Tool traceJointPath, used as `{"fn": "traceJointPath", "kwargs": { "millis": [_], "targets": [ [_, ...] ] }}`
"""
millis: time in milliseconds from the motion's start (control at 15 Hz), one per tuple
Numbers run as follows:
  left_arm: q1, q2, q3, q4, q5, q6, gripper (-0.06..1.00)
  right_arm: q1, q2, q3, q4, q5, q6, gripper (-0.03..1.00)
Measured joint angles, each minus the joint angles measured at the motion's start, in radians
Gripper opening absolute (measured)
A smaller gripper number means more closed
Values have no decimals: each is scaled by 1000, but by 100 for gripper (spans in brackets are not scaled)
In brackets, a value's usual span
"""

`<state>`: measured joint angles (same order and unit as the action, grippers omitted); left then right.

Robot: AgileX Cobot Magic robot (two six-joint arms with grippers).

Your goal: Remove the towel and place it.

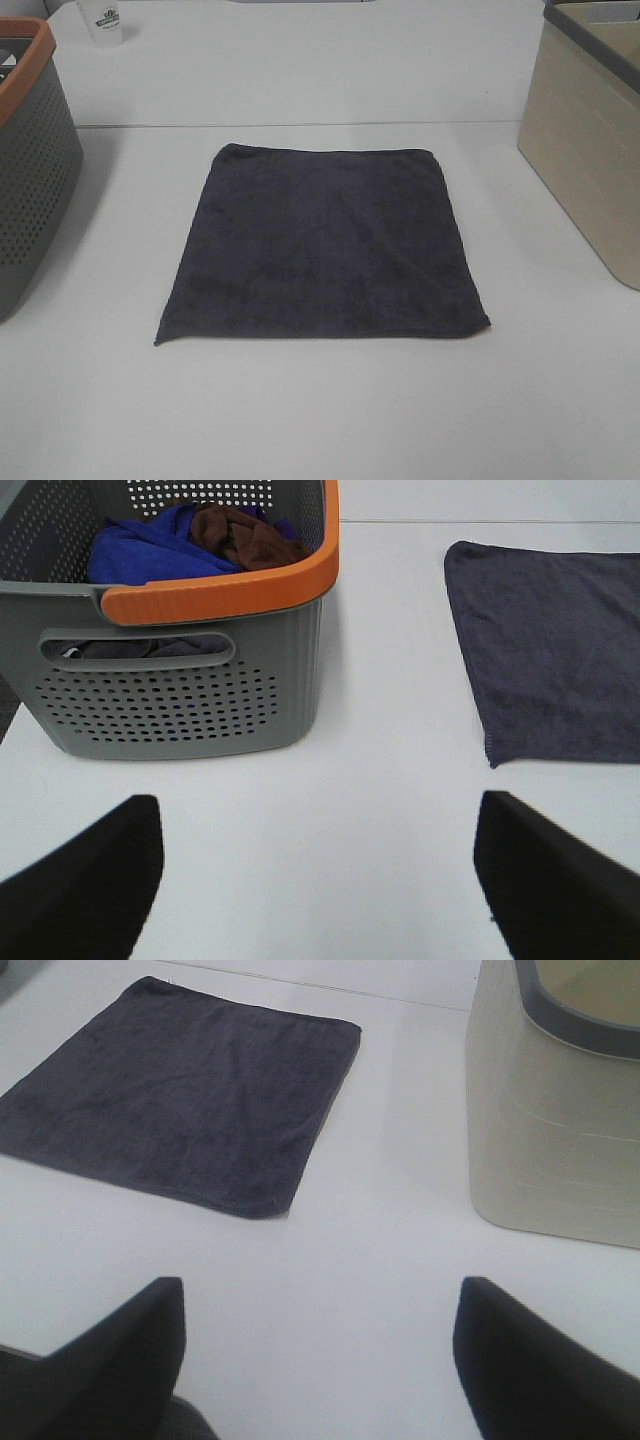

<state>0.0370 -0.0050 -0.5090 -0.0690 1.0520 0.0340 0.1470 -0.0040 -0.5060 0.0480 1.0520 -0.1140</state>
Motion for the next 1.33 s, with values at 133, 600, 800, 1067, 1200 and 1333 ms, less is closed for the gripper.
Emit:
{"fn": "traceJointPath", "kwargs": {
  "millis": [133, 600, 800, 1067, 1200, 1333],
  "targets": [
    [0, 0, 0, 0, 0, 0, 79, 0, 0, 0, 0, 0, 0, 74],
    [0, 0, 0, 0, 0, 0, 79, 0, 0, 0, 0, 0, 0, 74],
    [0, 0, 0, 0, 0, 0, 79, 0, 0, 0, 0, 0, 0, 74],
    [0, 0, 0, 0, 0, 0, 79, 0, 0, 0, 0, 0, 0, 74],
    [0, 0, 0, 0, 0, 0, 79, 0, 0, 0, 0, 0, 0, 74],
    [0, 0, 0, 0, 0, 0, 79, 0, 0, 0, 0, 0, 0, 74]
  ]
}}
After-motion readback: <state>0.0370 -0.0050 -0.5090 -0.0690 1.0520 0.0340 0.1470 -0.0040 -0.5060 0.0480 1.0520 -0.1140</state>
